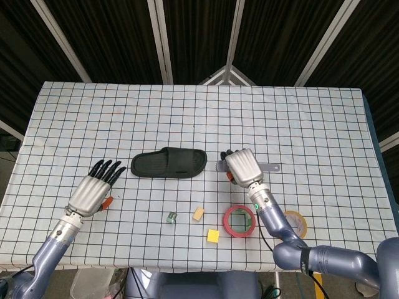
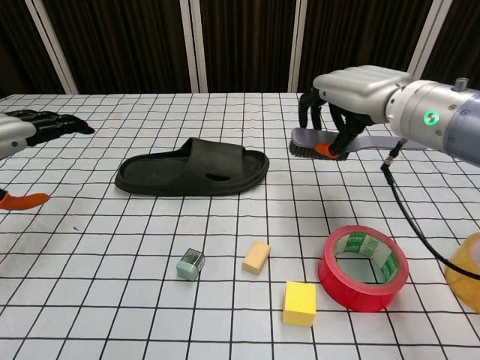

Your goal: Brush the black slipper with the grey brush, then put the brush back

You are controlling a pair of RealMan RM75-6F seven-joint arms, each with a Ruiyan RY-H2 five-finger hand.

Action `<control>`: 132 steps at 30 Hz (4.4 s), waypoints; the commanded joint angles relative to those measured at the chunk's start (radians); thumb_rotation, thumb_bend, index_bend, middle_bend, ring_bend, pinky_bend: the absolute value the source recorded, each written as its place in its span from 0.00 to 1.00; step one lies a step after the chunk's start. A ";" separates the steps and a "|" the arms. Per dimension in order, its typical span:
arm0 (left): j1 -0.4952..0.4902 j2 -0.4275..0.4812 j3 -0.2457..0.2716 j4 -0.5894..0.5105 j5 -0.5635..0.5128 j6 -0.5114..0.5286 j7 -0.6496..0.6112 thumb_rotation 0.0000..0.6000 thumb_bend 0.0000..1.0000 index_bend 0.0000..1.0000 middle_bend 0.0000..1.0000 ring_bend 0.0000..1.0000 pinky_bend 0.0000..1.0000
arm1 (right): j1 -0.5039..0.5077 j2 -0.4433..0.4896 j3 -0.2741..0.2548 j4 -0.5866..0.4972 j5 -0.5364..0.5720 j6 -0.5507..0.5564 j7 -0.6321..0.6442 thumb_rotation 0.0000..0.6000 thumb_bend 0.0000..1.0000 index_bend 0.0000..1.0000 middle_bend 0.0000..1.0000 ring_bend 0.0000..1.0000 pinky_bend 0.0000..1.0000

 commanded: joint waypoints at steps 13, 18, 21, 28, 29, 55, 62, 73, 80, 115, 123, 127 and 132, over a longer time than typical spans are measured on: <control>-0.178 -0.096 -0.091 0.077 -0.374 -0.226 0.175 1.00 0.47 0.00 0.03 0.02 0.03 | 0.185 -0.143 0.074 0.081 0.158 -0.068 -0.038 1.00 0.53 0.70 0.62 0.56 0.58; -0.236 -0.124 -0.093 0.119 -0.454 -0.273 0.196 0.98 0.49 0.00 0.03 0.02 0.03 | 0.230 -0.181 0.079 0.135 0.183 -0.088 -0.028 1.00 0.52 0.70 0.62 0.56 0.58; -0.267 -0.140 -0.089 0.146 -0.495 -0.298 0.207 0.95 0.50 0.00 0.03 0.02 0.03 | 0.251 -0.201 0.083 0.169 0.187 -0.094 -0.018 1.00 0.53 0.70 0.62 0.56 0.58; -0.326 -0.155 -0.056 0.173 -0.624 -0.331 0.261 0.95 0.54 0.00 0.03 0.02 0.03 | 0.291 -0.244 0.116 0.237 0.171 -0.097 0.046 1.00 0.53 0.70 0.62 0.56 0.58; -0.332 -0.155 -0.052 0.176 -0.637 -0.333 0.266 0.95 0.54 0.00 0.03 0.02 0.03 | 0.294 -0.250 0.121 0.247 0.166 -0.099 0.061 1.00 0.53 0.70 0.62 0.56 0.58; -0.425 -0.179 0.046 0.268 -0.801 -0.350 0.253 0.94 0.54 0.01 0.03 0.02 0.03 | 0.353 -0.387 0.100 0.482 0.100 -0.112 0.183 1.00 0.53 0.72 0.63 0.58 0.58; -0.436 -0.185 0.063 0.272 -0.797 -0.347 0.234 0.95 0.54 0.01 0.03 0.02 0.03 | 0.349 -0.403 0.071 0.542 0.072 -0.094 0.160 1.00 0.53 0.72 0.64 0.58 0.58; -0.446 -0.186 0.087 0.268 -0.805 -0.329 0.218 0.95 0.54 0.01 0.03 0.02 0.03 | 0.326 -0.398 0.051 0.565 0.060 -0.088 0.139 1.00 0.53 0.72 0.64 0.58 0.58; -0.453 -0.190 0.099 0.264 -0.810 -0.320 0.215 0.94 0.54 0.01 0.03 0.02 0.03 | 0.329 -0.394 0.061 0.516 0.054 -0.079 0.121 1.00 0.53 0.72 0.64 0.58 0.58; -0.460 -0.180 0.129 0.234 -0.797 -0.283 0.187 0.94 0.55 0.01 0.03 0.02 0.03 | 0.303 -0.387 0.052 0.531 0.115 -0.057 0.031 1.00 0.53 0.73 0.65 0.59 0.58; -0.458 -0.174 0.129 0.209 -0.782 -0.254 0.187 0.94 0.55 0.00 0.03 0.02 0.03 | 0.286 -0.363 0.029 0.520 0.082 -0.028 0.004 1.00 0.53 0.73 0.65 0.59 0.58; -0.445 -0.164 0.118 0.181 -0.721 -0.225 0.152 0.93 0.51 0.00 0.01 0.01 0.03 | 0.274 -0.337 0.029 0.480 0.064 0.000 -0.004 1.00 0.53 0.73 0.65 0.59 0.58; -0.404 -0.128 0.105 0.110 -0.583 -0.173 0.048 0.92 0.44 0.00 0.00 0.00 0.01 | 0.242 -0.277 0.022 0.390 0.062 0.031 -0.027 1.00 0.53 0.73 0.65 0.59 0.58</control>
